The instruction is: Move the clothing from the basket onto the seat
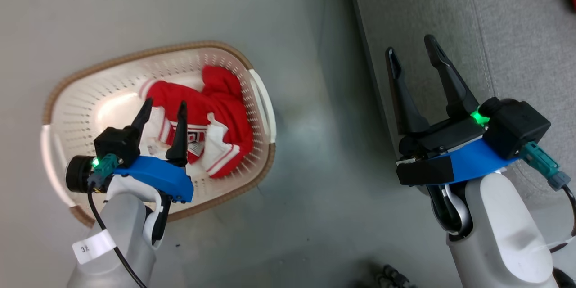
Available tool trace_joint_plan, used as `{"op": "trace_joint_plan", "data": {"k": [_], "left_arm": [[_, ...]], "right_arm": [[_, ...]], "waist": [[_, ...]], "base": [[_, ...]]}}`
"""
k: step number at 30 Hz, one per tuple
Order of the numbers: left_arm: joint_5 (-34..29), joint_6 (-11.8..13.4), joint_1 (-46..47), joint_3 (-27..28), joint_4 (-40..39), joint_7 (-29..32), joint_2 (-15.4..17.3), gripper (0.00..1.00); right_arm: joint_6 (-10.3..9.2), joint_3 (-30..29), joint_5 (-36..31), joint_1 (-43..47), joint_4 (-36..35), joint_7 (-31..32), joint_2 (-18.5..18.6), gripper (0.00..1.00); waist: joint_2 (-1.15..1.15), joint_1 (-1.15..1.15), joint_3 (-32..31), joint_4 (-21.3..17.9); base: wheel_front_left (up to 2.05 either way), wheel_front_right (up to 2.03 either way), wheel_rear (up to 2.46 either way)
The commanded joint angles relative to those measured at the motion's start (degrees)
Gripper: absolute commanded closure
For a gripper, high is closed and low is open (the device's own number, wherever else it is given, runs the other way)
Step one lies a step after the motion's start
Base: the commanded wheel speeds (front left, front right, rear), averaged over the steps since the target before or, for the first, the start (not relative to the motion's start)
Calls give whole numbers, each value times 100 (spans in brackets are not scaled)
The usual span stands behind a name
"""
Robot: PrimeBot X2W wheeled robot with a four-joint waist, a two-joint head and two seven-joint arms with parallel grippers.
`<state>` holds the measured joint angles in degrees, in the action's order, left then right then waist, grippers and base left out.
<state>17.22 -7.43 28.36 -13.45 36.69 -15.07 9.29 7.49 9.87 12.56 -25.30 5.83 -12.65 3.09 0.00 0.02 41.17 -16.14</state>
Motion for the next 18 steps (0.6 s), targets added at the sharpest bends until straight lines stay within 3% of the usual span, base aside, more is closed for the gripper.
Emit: {"op": "trace_joint_plan", "data": {"k": [1, 18], "left_arm": [[60, -7, 151, -60, 104, -15, 73, 0], [1095, -7, 942, -1466, 1431, 49, 366, 0]], "right_arm": [[1, 34, 54, -105, -22, -57, -30, 0], [1, 322, 431, -296, 127, -252, -29, 0]], "waist": [[0, -2, 390, -271], [0, -2, 985, -471]], "base": [[0, 0, 0], [0, 0, 0]]}}
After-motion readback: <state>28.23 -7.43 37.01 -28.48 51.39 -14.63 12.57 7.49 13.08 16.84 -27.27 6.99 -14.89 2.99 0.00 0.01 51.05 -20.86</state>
